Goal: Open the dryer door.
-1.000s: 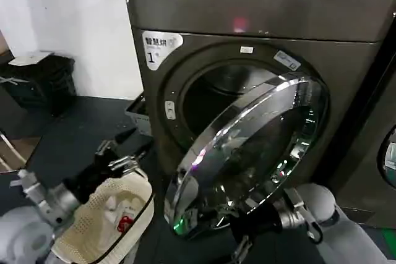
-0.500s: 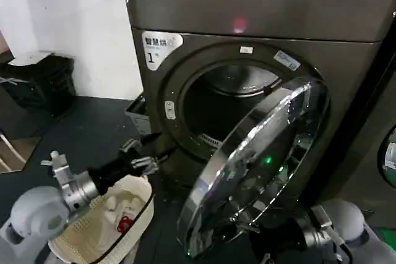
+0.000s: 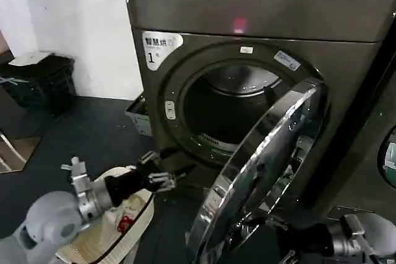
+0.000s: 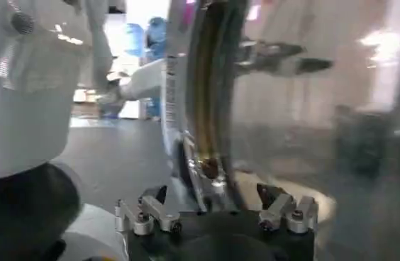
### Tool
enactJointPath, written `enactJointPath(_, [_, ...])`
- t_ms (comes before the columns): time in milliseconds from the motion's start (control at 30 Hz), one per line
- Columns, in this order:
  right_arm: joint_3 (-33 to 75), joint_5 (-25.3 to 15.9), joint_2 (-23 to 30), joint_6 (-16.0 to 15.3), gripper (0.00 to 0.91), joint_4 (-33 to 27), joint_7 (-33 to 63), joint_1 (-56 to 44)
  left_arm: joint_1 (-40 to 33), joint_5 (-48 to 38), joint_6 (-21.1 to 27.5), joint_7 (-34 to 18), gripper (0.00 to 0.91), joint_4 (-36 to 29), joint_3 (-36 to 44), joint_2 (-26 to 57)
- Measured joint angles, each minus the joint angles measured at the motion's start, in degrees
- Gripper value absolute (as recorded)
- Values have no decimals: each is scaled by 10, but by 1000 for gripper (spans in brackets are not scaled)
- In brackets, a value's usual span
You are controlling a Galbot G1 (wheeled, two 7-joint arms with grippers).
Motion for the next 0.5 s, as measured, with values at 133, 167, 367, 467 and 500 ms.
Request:
enactJointPath(133, [43,0,10,3,907,-9,0,-26,-1,2,0,4,907,-7,17,1])
enactJointPath(167, [53,-2,12,4,907,-11,0,-31,-2,3,0,5,907,-9,21,1])
enactJointPath(367, [127,-3,43,9,907,-30,0,-56,-11,12,-1,11,907,-18,49,-4])
enactJointPath(467, [171,-17,61,19,907,-40,0,-68,-19,27,-2,12,907,-19,65,-11])
enactJointPath(500, [186,-15,67,20,907,-40,0,-72,-22,30,-2,13,907,-19,71,-13])
